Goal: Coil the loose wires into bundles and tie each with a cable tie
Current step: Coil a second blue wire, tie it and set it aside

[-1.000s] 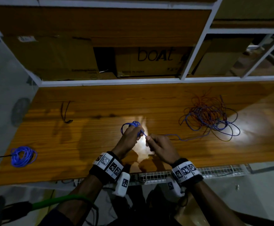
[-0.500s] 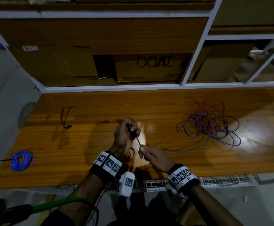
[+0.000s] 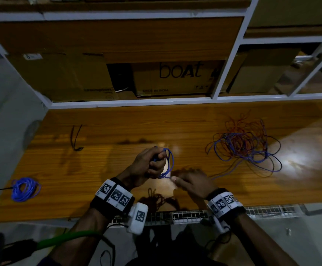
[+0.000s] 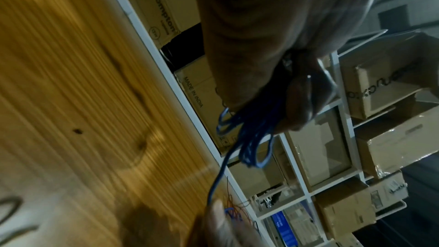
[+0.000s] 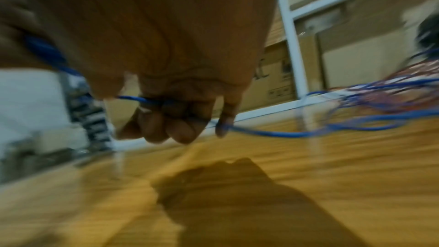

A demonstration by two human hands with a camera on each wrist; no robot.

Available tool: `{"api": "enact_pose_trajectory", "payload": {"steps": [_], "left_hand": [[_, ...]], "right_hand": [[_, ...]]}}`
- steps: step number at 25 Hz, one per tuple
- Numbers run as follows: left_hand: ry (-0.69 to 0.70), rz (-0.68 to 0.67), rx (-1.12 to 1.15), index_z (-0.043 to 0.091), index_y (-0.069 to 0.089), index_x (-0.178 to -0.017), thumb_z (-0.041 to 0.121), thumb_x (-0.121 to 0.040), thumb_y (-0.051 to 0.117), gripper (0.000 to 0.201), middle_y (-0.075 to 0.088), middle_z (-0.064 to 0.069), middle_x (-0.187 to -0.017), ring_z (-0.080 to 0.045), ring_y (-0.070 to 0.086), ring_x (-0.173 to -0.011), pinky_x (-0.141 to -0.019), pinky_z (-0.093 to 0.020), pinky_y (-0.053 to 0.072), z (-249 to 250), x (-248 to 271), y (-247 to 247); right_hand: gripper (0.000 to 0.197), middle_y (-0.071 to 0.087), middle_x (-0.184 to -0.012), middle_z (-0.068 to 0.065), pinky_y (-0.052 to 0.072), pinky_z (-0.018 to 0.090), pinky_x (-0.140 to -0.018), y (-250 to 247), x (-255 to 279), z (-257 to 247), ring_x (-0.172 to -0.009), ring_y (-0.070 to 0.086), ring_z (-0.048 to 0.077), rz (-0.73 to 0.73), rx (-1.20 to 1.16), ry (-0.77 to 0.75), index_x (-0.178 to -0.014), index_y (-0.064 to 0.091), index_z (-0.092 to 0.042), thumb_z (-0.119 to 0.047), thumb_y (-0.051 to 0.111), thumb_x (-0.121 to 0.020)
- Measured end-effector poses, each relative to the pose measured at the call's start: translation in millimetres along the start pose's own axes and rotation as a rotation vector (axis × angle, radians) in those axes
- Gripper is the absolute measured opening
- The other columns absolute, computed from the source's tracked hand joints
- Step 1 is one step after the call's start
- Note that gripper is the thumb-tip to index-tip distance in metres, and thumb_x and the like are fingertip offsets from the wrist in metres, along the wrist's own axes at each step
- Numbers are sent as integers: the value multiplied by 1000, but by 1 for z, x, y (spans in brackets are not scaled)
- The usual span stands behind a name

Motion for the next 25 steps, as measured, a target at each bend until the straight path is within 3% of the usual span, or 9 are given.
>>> {"api": "enact_pose_trajectory", "payload": {"steps": [3, 7, 10, 13, 15, 18, 22, 25], "left_hand": [[-119, -51, -66, 16, 48, -73, 33, -96, 47, 28, 30, 5, -54, -6, 22, -40, -42, -24, 13, -3, 11, -3], [-208, -100, -335, 19, 49, -73, 35, -98, 46, 30, 30, 2, -59, -8, 21, -45, -43, -21, 20, -22, 14, 10], [-205, -164, -507, 17, 47, -78, 35, -101, 44, 29, 34, 0, -62, -10, 23, -48, -45, -22, 23, -31, 10, 20], [-204, -166, -639, 19, 49, -79, 37, -106, 42, 34, 38, 3, -63, -7, 29, -49, -46, -19, 27, -38, 5, 24], [-181, -123, -729, 19, 51, -79, 39, -107, 40, 36, 41, 6, -64, -6, 33, -52, -49, -19, 31, -42, 2, 22], [-133, -28, -645, 16, 50, -85, 43, -106, 43, 35, 40, 7, -65, -8, 33, -54, -52, -21, 31, -43, -2, 14], [-91, 42, -447, 11, 54, -107, 51, -104, 35, 45, 45, 4, -69, -9, 37, -57, -56, -24, 34, -39, -6, 14], [-75, 61, -372, 14, 61, -104, 61, -99, 30, 56, 53, 5, -71, -10, 41, -58, -57, -25, 36, -39, -10, 16]], "right_hand": [[59, 36, -51, -3, 26, 34, -54, -14, 6, 31, -46, 33, 12, -18, -241, 131, -56, 43, -18, -60, 50, -97], [49, 43, -45, -10, 28, 21, -50, -36, 2, 29, -42, 36, 4, -67, -485, 243, -51, 52, -22, -28, 65, -97], [37, 52, -56, 1, 31, 25, -55, -45, -7, 20, -50, 41, 10, -30, -585, 234, -63, 60, -12, -22, 62, -98], [20, 60, -72, 1, 36, 20, -56, -58, -10, 4, -55, 48, 2, 22, -791, 213, -86, 64, -4, -6, 51, -101], [20, 62, -80, -1, 39, 14, -57, -70, -7, -11, -59, 53, -2, 15, -772, 163, -101, 65, 2, -7, 47, -103], [27, 55, -70, -6, 35, 11, -57, -80, 2, -29, -57, 48, -3, -11, -641, 78, -118, 64, 0, -12, 44, -106], [23, 66, -78, -7, 38, 12, -63, -77, 13, -50, -66, 56, -2, 62, -366, -30, -117, 68, -18, -16, 47, -106], [20, 71, -79, -12, 39, 9, -61, -70, 13, -57, -70, 62, -6, 169, -242, -56, -109, 73, -19, -15, 55, -103]]}}
Point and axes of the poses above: each hand's wrist, its own x-axis away from the middle knuckle, its own y-axis out of the palm, z = x × y, the point moved 3 cm from there along -x, towards the middle knuckle
